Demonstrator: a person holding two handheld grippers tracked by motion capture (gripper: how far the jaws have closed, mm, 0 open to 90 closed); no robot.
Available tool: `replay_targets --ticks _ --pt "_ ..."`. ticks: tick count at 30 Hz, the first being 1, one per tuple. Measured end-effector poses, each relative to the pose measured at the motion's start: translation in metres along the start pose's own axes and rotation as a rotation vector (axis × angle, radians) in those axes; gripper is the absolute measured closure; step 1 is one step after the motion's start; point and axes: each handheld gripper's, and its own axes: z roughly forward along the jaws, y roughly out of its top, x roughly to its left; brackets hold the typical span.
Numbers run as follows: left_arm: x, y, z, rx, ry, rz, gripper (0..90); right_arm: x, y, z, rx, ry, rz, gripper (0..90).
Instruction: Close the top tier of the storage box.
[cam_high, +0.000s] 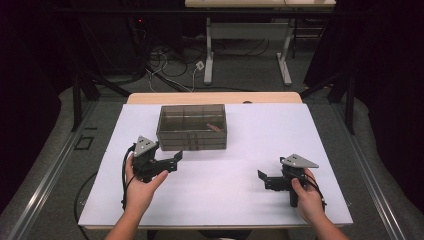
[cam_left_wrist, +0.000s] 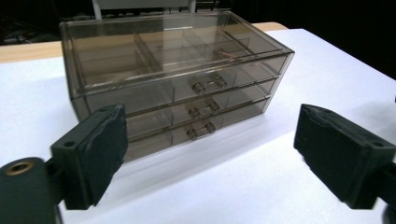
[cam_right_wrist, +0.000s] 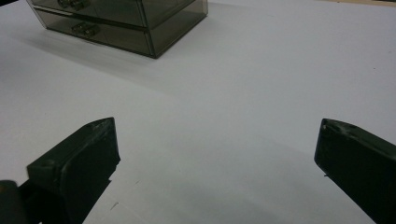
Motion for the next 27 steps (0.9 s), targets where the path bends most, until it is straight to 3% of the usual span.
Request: replay_targets --ticks 4,13,27 --pt "0.006 -0.009 -0.002 0.014 0.006 -0.013 0.3 0.0 0.0 0.0 0.002 -0.001 0.0 0.0" --pt "0.026 -0.031 -0.01 0.002 0.019 -0.079 0.3 0.0 0.0 0.0 0.006 -0.004 -0.002 0.0" --pt "0.049 -0.056 -0.02 -0.027 0.029 -0.099 0.3 -0.001 -0.001 0.0 0.009 -0.007 -0.005 0.0"
